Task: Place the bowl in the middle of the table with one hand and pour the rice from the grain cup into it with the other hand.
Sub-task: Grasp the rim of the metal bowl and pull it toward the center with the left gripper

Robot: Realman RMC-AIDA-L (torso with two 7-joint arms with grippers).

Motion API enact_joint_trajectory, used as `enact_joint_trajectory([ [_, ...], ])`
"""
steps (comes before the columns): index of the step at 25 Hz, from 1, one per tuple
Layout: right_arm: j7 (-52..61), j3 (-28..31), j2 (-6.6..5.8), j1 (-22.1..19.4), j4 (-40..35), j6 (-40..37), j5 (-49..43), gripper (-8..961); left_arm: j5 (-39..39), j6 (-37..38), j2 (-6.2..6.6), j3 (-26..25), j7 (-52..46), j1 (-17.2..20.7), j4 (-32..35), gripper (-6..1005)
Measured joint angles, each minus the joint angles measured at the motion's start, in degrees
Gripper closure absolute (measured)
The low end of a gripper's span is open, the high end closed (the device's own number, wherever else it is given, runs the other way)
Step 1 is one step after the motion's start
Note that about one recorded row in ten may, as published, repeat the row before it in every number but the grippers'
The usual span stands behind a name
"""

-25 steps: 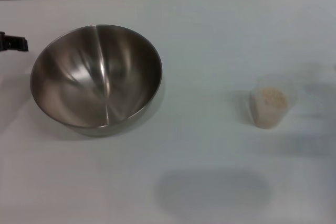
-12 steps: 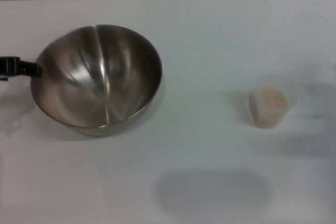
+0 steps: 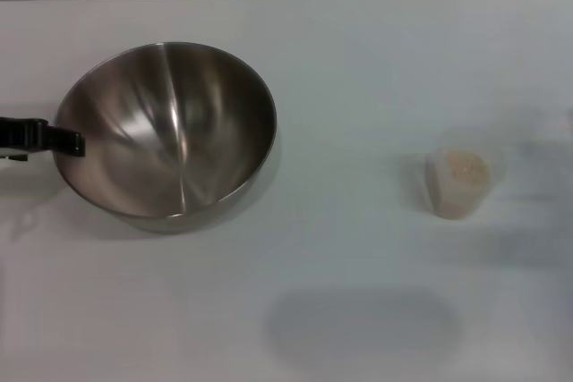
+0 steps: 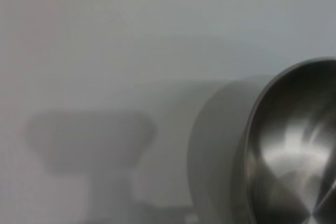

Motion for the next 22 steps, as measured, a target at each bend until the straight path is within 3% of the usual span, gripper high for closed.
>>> enact_joint_trajectory([
  [17,0.00,0.25,0.00,0.32,-0.04,-0.08,-0.04,280,-0.23,1.22,-0.08,0.21,0.76,-1.37,2.86,201],
  [22,0.00,0.25,0.00,0.49,-0.09,-0.10,-0.04,281,-0.31,1.55,-0.08,0.74,1.79,-1.35,2.29,414],
])
